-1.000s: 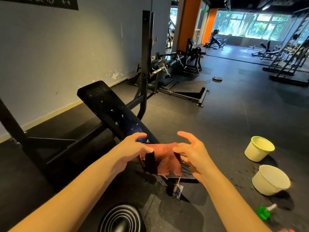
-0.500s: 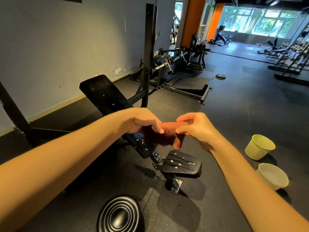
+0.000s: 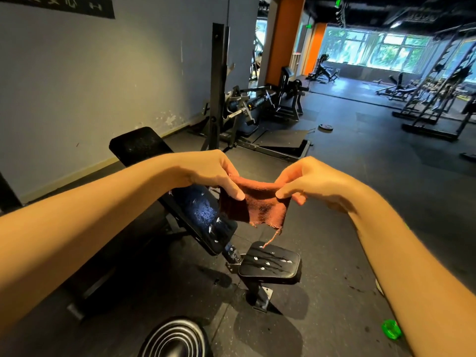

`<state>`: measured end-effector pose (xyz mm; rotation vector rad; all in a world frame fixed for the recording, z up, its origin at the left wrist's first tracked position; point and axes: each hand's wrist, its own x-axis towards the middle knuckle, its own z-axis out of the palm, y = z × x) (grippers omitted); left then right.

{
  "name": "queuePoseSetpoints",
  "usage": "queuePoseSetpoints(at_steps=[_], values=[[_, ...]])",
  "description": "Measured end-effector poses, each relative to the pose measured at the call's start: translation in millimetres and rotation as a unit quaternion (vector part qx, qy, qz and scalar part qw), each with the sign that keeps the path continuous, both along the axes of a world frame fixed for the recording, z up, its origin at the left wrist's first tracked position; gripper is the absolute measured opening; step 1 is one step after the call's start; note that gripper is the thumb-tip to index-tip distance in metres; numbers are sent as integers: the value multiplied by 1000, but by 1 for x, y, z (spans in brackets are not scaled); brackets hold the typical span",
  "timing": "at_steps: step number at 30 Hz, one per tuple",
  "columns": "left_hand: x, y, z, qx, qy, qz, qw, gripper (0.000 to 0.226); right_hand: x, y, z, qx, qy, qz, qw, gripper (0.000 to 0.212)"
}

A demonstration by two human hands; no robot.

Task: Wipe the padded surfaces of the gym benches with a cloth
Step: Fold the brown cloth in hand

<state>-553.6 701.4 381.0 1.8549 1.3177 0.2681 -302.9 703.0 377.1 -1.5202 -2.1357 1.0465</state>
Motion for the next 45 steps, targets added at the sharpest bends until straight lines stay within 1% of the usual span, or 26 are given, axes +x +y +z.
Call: queuePoseSetpoints(at_steps=[3,4,6,7,8,10,11,12,13,15,16,19,20,22,25,26,29,31,34,37,39,42,43,45], values=[[-3,-3,-4,-49,-50,-62,996,31,0,1,-1,2,-51,8,999,17],[-2,-3,-9,-66,-63,-78,993,32,-3,-1,-4,-10,-64,26,998,15],[2,-2,-24,-105,-87,-89,987,28,-9,-5,-14,-72,-42,62,995,5],[3,-1,-32,-110,-95,-79,986,27,-13,-6,-21,-102,-30,72,992,14],[5,-3,-39,-93,-92,-62,990,25,-16,-6,-29,-118,-27,71,990,22],[7,-7,-55,10,-50,-12,999,17,-23,-6,-48,-117,-36,46,991,23],[7,-10,-66,62,-38,13,997,12,-25,-6,-56,-117,-41,32,992,22],[8,-14,-79,89,-55,32,994,11,-28,-6,-64,-120,-43,19,992,21],[8,-19,-91,86,-92,39,991,16,-31,-6,-70,-125,-42,7,991,20],[6,-28,-115,36,-154,32,987,32,-35,-9,-81,-138,-23,-13,990,17],[2,-29,-127,12,-170,35,985,35,-36,-10,-87,-149,-5,-21,989,16],[-9,-23,-150,-36,-229,105,967,23,-38,-17,-104,-197,53,-44,978,19],[-11,-21,-155,-43,-249,127,959,22,-38,-19,-109,-215,71,-50,973,21],[-11,-20,-162,-42,-266,135,954,22,-41,-22,-118,-246,103,-63,962,22],[-7,-14,-170,-20,-246,104,963,10,-44,-20,-131,-261,124,-92,953,17],[-7,-11,-173,-1,-228,96,969,11,-45,-21,-135,-260,130,-97,952,18],[0,7,-198,63,-144,74,985,23,-41,-20,-159,-274,162,-145,937,18],[9,15,-215,87,-114,70,987,26,-37,-17,-179,-290,181,-181,922,20],[27,27,-238,99,-101,56,988,16,-27,3,-208,-312,193,-256,894,28],[44,48,-256,128,-81,38,988,12,-17,40,-230,-336,219,-312,861,30],[52,70,-263,125,-62,38,990,11,-11,70,-242,-361,242,-330,838,30],[65,106,-265,57,-87,44,994,11,1,111,-253,-397,258,-337,814,24],[70,117,-265,51,-88,49,994,11,6,123,-257,-404,265,-340,807,25],[80,139,-271,77,-66,64,993,10,16,147,-266,-405,279,-341,802,27]])
